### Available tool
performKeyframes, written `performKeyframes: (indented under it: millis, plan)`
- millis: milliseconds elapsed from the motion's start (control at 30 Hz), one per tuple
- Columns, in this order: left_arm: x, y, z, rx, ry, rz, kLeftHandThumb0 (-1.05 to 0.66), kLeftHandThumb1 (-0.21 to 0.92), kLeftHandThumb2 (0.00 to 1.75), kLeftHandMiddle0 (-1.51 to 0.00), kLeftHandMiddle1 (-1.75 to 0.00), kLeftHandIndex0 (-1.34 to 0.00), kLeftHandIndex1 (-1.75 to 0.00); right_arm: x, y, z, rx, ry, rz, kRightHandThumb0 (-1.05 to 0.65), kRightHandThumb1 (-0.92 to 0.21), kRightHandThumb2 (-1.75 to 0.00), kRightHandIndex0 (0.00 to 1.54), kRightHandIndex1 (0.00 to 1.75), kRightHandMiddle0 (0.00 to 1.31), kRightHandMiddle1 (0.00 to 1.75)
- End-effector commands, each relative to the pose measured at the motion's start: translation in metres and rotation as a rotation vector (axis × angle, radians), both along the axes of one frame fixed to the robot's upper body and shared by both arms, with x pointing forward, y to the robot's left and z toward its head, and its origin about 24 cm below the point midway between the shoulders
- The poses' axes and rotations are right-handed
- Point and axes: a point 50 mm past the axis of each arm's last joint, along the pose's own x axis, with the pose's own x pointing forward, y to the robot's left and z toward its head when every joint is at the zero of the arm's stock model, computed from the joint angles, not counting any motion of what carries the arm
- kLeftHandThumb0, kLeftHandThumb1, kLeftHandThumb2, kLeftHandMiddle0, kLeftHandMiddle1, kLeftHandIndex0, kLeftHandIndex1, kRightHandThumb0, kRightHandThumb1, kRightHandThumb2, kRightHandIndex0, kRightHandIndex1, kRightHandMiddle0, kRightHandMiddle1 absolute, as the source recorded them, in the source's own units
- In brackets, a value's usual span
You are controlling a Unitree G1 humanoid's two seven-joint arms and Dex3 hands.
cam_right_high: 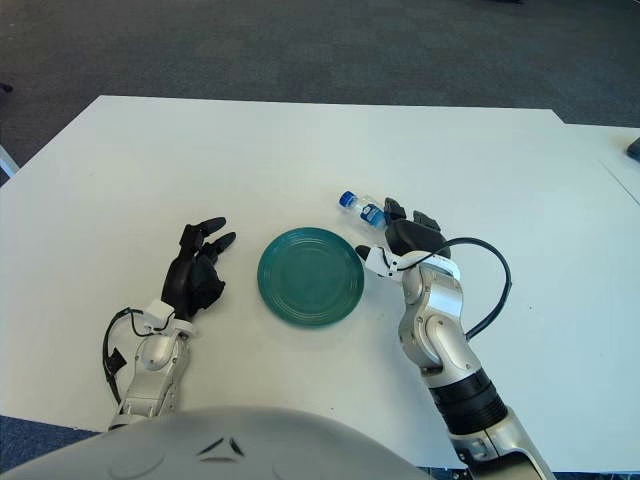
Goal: Put the bottle into the plate.
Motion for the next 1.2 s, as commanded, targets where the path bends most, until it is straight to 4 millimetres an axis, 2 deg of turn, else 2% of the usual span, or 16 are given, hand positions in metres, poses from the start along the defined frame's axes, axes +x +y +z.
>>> performKeyframes:
  millis: [0, 200, 400, 533, 933, 1167]
  plan:
    - [-0.015, 0.002, -0.019, 0.008, 0.133, 0.015, -0.81, 0.92, 1.07, -0.34, -0.57, -0.03, -1.15, 0.0, -0.001, 0.002, 0.002, -0.008, -0.007, -1.05, -0.92, -0.71, 0.0, 0.0, 0.0, 0.05]
    - [-0.017, 0.001, -0.017, 0.005, 0.122, 0.015, -0.81, 0.92, 1.06, -0.36, -0.58, -0.04, -1.15, 0.001, -0.003, 0.003, -0.013, -0.038, -0.025, -1.05, -0.92, -0.7, 0.01, 0.0, 0.01, 0.05]
    - [-0.017, 0.002, -0.016, 0.024, 0.141, 0.022, -0.81, 0.92, 1.05, -0.37, -0.59, -0.06, -1.15, 0.009, -0.007, 0.004, 0.001, -0.098, -0.059, -1.05, -0.92, -0.7, 0.15, 0.04, 0.0, 0.46]
    - [-0.019, 0.002, -0.014, 0.019, 0.154, 0.028, -0.81, 0.92, 1.05, -0.38, -0.59, -0.06, -1.15, 0.013, -0.009, 0.005, 0.009, -0.129, -0.073, -1.05, -0.92, -0.7, 0.22, 0.07, 0.0, 0.6]
    - [-0.022, 0.003, -0.011, 0.007, 0.146, 0.039, -0.78, 0.92, 1.04, -0.41, -0.62, -0.1, -1.15, 0.017, -0.012, 0.007, 0.008, -0.159, -0.064, -1.05, -0.92, -0.67, 0.29, 0.09, 0.0, 0.59]
    - [-0.023, 0.005, -0.008, 0.008, 0.136, 0.041, -0.78, 0.92, 1.03, -0.42, -0.64, -0.11, -1.16, 0.018, -0.015, 0.01, 0.004, -0.184, -0.067, -1.05, -0.92, -0.65, 0.32, 0.11, 0.0, 0.68]
